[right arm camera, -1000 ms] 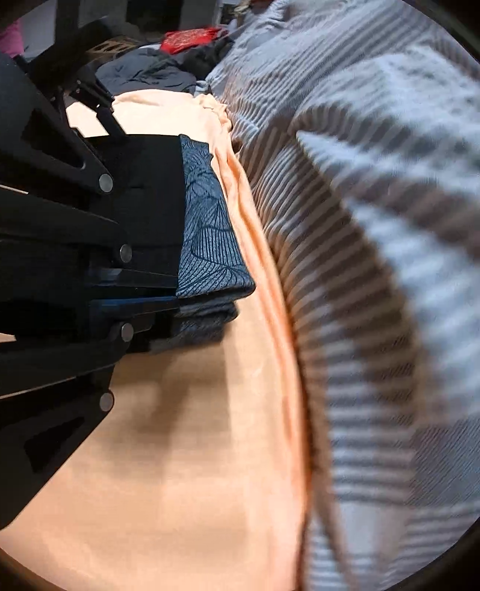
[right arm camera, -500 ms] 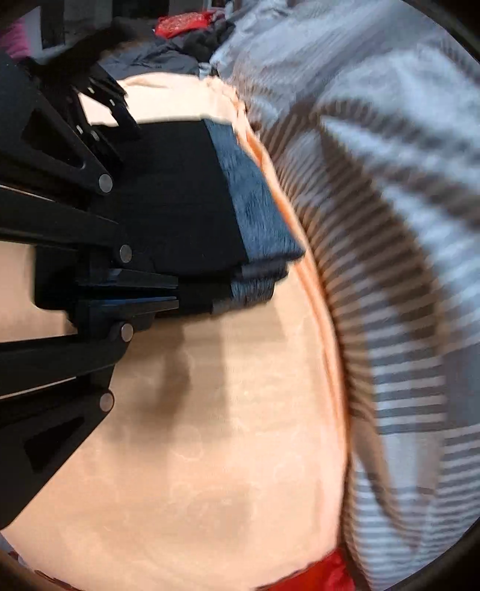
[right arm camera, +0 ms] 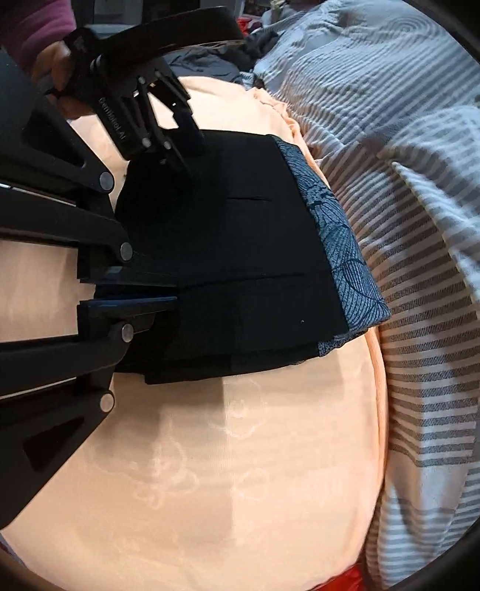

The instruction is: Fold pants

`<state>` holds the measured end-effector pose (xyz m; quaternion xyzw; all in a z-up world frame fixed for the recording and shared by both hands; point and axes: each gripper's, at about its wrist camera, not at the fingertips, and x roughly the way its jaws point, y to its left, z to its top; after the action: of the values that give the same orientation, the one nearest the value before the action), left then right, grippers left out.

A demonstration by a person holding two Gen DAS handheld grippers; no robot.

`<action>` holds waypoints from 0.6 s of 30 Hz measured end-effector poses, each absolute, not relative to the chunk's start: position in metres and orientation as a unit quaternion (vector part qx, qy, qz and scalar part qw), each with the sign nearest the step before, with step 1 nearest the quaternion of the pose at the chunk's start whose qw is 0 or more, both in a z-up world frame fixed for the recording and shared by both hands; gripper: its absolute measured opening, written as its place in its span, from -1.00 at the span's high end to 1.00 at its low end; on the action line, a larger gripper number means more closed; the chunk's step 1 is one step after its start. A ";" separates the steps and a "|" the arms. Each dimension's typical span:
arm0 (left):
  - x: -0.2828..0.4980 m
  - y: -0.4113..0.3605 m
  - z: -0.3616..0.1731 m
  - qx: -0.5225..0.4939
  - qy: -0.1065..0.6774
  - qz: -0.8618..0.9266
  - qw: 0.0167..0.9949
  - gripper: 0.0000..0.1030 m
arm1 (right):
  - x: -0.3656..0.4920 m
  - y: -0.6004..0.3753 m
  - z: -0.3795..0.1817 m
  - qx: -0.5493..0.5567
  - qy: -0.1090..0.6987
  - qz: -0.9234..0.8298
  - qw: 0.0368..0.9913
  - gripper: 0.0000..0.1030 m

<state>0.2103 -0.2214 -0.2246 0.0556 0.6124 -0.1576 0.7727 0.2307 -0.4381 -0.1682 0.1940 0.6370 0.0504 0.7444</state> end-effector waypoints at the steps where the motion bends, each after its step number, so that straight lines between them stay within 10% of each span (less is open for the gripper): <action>1: 0.211 -0.221 -0.225 0.054 0.614 -0.157 0.772 -0.37 | 0.230 -0.436 -0.167 0.188 0.637 0.050 0.746 0.91; 16: 0.224 -0.224 -0.218 0.053 0.632 -0.146 0.760 -0.39 | 0.215 -0.450 -0.161 0.201 0.662 0.012 0.722 0.87; 18: 0.224 -0.223 -0.218 0.055 0.632 -0.140 0.761 -0.62 | 0.212 -0.454 -0.160 0.201 0.663 0.007 0.721 0.86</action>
<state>0.2241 -0.2231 -0.2178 0.0552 0.6315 -0.1403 0.7606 0.2121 -0.4535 -0.1605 0.2014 0.6634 0.0067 0.7206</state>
